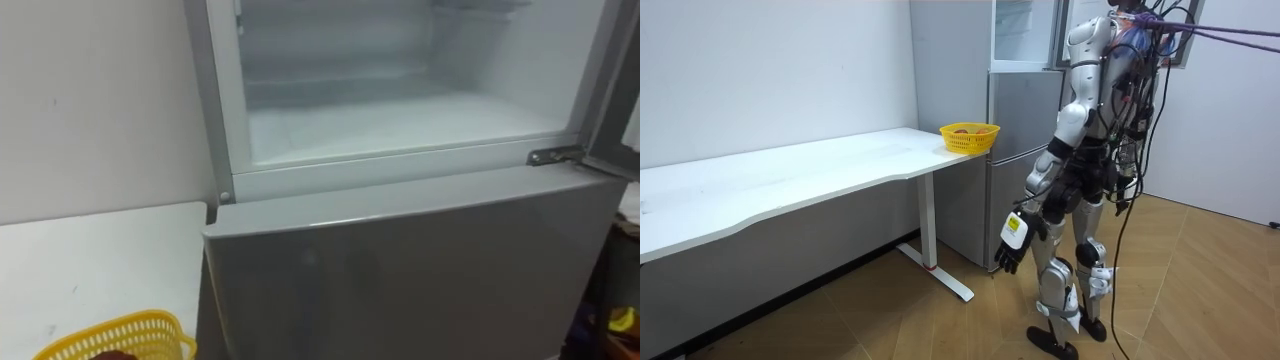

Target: Retrieve from the upper fridge

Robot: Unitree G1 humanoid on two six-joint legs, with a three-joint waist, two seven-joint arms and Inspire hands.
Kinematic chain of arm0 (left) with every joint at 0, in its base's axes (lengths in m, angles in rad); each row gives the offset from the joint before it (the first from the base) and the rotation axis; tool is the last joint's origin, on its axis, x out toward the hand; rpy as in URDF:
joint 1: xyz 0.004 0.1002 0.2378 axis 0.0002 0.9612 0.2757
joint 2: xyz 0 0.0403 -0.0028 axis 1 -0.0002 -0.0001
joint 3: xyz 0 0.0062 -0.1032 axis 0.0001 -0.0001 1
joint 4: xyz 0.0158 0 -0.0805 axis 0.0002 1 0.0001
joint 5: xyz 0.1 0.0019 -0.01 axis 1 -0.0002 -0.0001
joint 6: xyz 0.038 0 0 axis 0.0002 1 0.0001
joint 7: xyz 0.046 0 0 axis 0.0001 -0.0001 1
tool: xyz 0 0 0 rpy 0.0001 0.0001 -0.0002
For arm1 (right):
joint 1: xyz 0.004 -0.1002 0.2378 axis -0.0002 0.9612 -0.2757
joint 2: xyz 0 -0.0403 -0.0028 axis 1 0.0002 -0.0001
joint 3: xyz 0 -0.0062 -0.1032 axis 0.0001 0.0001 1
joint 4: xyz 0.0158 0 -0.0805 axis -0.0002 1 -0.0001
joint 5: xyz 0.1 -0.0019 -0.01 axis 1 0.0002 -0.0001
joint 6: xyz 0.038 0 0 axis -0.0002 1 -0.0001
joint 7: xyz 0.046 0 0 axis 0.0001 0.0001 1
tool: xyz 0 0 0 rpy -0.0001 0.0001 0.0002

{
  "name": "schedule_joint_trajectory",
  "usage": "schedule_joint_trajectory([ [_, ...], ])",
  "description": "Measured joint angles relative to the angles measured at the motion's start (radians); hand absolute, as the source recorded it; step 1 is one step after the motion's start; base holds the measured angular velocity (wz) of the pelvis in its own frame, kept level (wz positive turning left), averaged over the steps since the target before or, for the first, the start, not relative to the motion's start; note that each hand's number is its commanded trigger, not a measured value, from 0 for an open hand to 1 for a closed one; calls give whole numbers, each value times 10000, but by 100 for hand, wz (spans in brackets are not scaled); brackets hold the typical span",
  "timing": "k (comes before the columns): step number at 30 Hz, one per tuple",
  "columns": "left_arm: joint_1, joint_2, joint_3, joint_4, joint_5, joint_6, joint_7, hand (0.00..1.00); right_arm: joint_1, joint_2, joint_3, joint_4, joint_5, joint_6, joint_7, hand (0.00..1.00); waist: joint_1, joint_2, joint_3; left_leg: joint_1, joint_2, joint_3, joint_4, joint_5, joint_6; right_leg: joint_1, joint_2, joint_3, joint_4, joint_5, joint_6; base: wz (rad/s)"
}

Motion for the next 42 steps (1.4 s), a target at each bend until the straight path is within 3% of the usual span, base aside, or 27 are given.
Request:
schedule_joint_trajectory([
  [6, 84, 66, 416, -355, 5, -7, 5, 0, -511, -859, -1410, 487, 1679, -11, -304, 0, -129, -81, -56, -21, -9, 16, 10, 2, -1, -28, -11, -13, 3, -2, -4, 0],
  [9, 70, 142, 574, -351, 6, 8, -2, 0, -602, -1218, -1643, 403, 1890, -91, -701, 0, -118, -176, -107, -4, -12, 46, 9, 3, -2, -32, -9, 12, 0, -3, -5, -2],
  [16, 33, 348, 771, -563, 1, 96, -51, 0, -1407, -2167, -2019, 130, 2075, -102, -1480, 0, -172, -466, -88, -89, 3, 61, 12, 6, 1, -199, 6, 45, 3, -6, -5, -1],
  [21, 34, 457, 844, -564, 18, 193, -46, 0, -2141, -3202, -2259, 116, 2181, -126, -1914, 0, -192, -546, -93, -191, 9, 65, 10, 8, 2, -268, 24, 47, 44, 46, -17, 0],
  [24, -28, 465, 850, -563, 18, 194, -42, 0, -2447, -3500, -2256, 123, 2174, -126, -1851, 0, -181, -570, -82, -232, 35, 65, 0, 8, -2, -275, 44, 47, 73, 57, -32, 0],
  [32, -134, 496, 850, -619, 13, 266, -53, 0, -2861, -3734, -2140, -564, 2128, -26, -1843, 0, -166, -597, -82, -449, 56, 64, -13, 14, -11, -508, 41, 57, 243, 65, -46, -1],
  [37, -51, 499, 1001, -619, 6, 314, -36, 0, -3575, -4429, -2141, -621, 1896, 48, -1858, 0, -177, -666, -80, -557, 75, 176, 59, 28, 1, -690, 36, 145, 355, 76, -62, -7],
  [42, -63, 499, 1043, -632, 6, 376, -36, 0, -4247, -5096, -2131, -617, 1879, 65, -1868, 0, -174, -915, -81, -590, 78, 134, 99, 43, 8, -687, 36, 111, 348, 86, -75, 2],
])
